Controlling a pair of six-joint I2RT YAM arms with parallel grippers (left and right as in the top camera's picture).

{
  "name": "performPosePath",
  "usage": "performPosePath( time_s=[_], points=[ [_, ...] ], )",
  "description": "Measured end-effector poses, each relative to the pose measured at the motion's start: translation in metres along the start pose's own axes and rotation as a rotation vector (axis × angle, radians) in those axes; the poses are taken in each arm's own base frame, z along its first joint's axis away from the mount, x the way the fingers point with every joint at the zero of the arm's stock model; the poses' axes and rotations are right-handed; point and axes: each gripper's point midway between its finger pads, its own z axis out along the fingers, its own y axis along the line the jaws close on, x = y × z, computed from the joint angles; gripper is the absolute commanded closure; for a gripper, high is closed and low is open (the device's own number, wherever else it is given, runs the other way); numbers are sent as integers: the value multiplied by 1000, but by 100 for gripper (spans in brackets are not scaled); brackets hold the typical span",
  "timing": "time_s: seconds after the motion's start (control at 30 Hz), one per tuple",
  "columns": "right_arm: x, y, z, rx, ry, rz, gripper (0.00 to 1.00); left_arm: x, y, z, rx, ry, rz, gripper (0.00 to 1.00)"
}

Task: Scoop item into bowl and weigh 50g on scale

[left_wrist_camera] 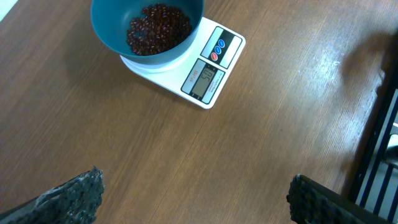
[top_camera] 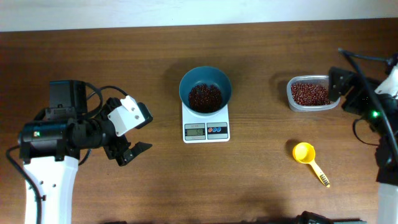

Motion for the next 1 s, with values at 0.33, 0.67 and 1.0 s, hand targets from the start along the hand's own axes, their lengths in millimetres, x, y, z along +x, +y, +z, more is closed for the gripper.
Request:
performPosePath(
  time_s=[0.33, 0.67, 1.0],
  points=[
    [39, 0, 18, -4, 182, 54, 1, 0, 0, 0, 0, 0, 0, 1],
    [59, 22, -15, -52, 217, -83, 1, 0, 0, 0, 0, 0, 0, 1],
    [94, 48, -62, -104, 27, -334, 1, 0, 0, 0, 0, 0, 0, 1]
  ],
)
